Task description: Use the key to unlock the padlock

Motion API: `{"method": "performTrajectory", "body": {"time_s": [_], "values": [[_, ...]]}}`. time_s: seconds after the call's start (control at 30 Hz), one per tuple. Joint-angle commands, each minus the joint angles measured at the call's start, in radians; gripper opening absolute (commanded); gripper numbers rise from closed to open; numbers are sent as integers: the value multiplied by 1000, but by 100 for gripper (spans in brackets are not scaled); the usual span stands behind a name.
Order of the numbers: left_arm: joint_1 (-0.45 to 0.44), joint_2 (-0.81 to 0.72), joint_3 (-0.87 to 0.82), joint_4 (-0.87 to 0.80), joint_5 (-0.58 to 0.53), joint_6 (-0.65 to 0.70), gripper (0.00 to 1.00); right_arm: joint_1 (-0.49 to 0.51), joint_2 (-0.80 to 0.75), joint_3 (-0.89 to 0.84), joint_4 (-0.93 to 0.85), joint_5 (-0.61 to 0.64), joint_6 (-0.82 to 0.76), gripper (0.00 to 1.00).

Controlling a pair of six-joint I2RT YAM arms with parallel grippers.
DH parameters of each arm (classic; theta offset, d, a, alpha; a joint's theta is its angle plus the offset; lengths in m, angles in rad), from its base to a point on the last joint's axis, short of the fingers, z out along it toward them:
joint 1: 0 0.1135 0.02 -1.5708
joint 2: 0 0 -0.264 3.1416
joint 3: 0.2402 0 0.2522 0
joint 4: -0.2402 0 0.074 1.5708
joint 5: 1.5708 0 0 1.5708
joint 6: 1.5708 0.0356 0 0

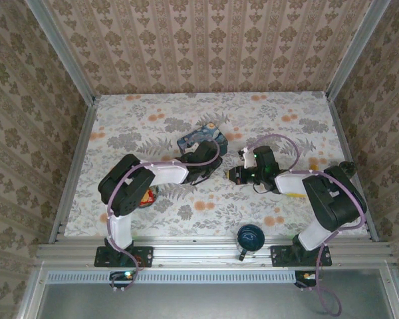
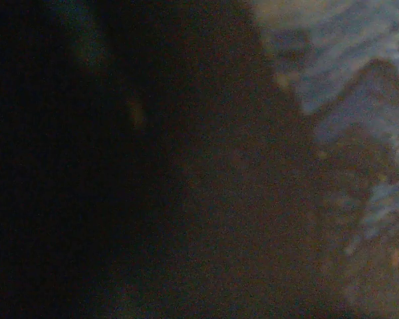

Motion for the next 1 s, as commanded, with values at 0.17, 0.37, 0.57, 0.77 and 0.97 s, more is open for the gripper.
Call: {"method": "performTrajectory", "body": {"time_s": [0.17, 0.37, 0.57, 0.77, 0.97], "values": [[10, 5, 27, -3, 114, -2, 4, 10, 41, 35, 8, -27, -25, 0], [22, 16, 15, 39, 205, 9, 4, 10, 55, 50, 12, -27, -52, 0], [29, 8, -9, 65, 253, 13, 4, 10, 59, 46, 40, -49, -58, 0], [31, 3, -21, 49, 257, 9, 4, 10, 41, 35, 40, -21, -61, 0], [31, 8, -31, 56, 260, -8, 4, 10, 12, 25, 34, 37, -66, 0]]}}
